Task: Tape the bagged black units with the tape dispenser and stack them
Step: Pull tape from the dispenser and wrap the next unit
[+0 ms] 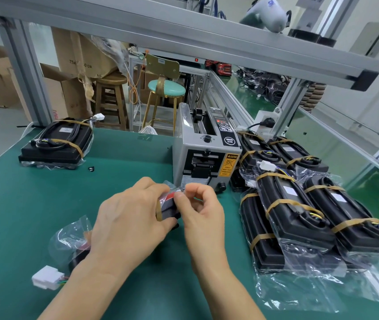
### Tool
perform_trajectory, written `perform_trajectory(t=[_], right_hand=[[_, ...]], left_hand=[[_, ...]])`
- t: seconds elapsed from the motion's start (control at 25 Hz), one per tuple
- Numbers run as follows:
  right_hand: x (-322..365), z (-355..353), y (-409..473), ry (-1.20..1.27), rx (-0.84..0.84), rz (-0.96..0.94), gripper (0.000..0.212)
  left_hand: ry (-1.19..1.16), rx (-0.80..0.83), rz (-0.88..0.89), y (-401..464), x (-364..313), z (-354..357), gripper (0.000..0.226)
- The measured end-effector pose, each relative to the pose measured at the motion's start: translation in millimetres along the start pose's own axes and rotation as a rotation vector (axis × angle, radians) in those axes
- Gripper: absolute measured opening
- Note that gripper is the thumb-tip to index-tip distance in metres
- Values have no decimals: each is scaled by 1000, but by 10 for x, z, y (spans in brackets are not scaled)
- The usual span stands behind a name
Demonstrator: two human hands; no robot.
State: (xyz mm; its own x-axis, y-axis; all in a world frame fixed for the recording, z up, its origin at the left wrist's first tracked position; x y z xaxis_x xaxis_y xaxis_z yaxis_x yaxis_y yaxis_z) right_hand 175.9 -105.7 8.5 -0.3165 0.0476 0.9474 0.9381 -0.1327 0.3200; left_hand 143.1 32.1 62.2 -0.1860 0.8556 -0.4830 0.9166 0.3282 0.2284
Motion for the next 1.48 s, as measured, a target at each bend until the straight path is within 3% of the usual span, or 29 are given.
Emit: perform_trajectory(t=[0.28,0.4,0.48,0.6,0.72,0.8,1.0,1.08,1.16,1.2,1.32,1.4,1.48], right_hand=[[-73,103,-2,185,136,44,21],[-100,83,-15,200,280,57,46],[-49,-14,66,68,386,-4,62],[171,79,143,-126,645,-196,88],[431,251,276,-183,762,-328,91],[567,378,356,-124,789,-335,82],[785,635,429,-167,700,-533,66],[774,756,392,-238,726,-600,69],[705,833,331,-202,767,-546,81],[668,854,306,-168,785,-506,87],[632,855,274,-198,813,-512,104],[711,866,247,-374,831,-676,111],[794,907,190,-567,847,-866,110]], left_hand=[[-28,9,3,13,-20,-13,33],[-97,17,24,18,-5,-57,35],[-298,14,24,51,105,-182,43],[-785,65,35,141,336,-388,47],[-1131,102,106,158,446,-482,56],[-1270,138,116,172,518,-516,55],[-961,71,216,192,544,-883,77],[-765,58,219,247,487,-939,68],[-623,50,197,296,444,-909,36],[-619,52,180,317,425,-890,23],[-676,46,74,413,440,-821,24],[-737,98,-60,515,497,-735,22],[-893,295,-233,591,549,-539,21]])
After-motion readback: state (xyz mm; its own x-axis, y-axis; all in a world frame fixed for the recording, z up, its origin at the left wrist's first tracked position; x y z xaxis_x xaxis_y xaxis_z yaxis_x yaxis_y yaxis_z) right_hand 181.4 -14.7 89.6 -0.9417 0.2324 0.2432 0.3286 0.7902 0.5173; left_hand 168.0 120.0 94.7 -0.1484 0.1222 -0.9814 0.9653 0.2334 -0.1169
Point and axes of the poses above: each hand's wrist, its own y-axis towards the middle knuckle, its own z-axis out of the palm, x = y × z, the point moved 9 cm from there along y, towards the middle knuckle, and after that the axes turned 15 degrees about -z, right-handed, at the moved point
